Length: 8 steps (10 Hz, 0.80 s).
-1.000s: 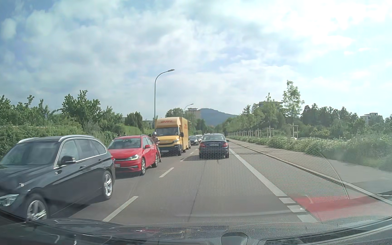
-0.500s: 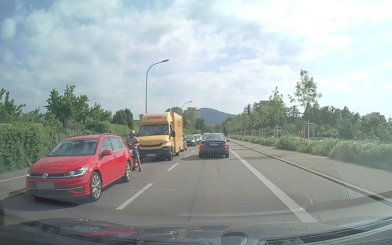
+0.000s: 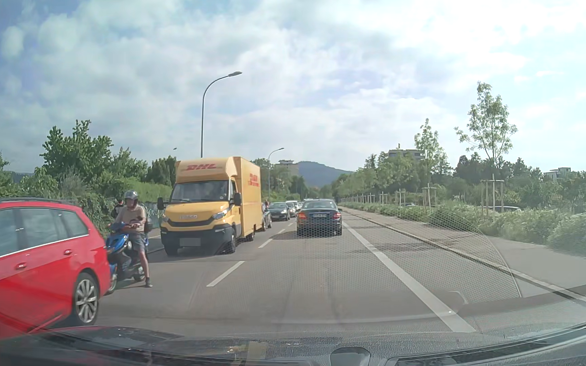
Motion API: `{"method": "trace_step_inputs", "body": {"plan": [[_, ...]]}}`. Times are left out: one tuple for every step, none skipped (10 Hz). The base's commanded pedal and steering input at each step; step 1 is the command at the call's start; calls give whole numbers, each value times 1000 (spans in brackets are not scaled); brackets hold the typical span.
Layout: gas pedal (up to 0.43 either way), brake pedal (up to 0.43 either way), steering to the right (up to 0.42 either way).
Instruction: Follow the waypoints while adhering to traffic rules and regulations
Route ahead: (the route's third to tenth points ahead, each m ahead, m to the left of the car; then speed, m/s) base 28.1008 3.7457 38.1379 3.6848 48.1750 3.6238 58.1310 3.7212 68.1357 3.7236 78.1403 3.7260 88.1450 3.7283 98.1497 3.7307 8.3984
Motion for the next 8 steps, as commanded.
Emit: {"method": "trace_step_inputs", "body": {"plan": [[39, 0, 0], [39, 0, 0], [39, 0, 0], [39, 0, 0], [39, 0, -1], [47, 0, -3], [59, 0, -3], [67, 0, -3]]}}
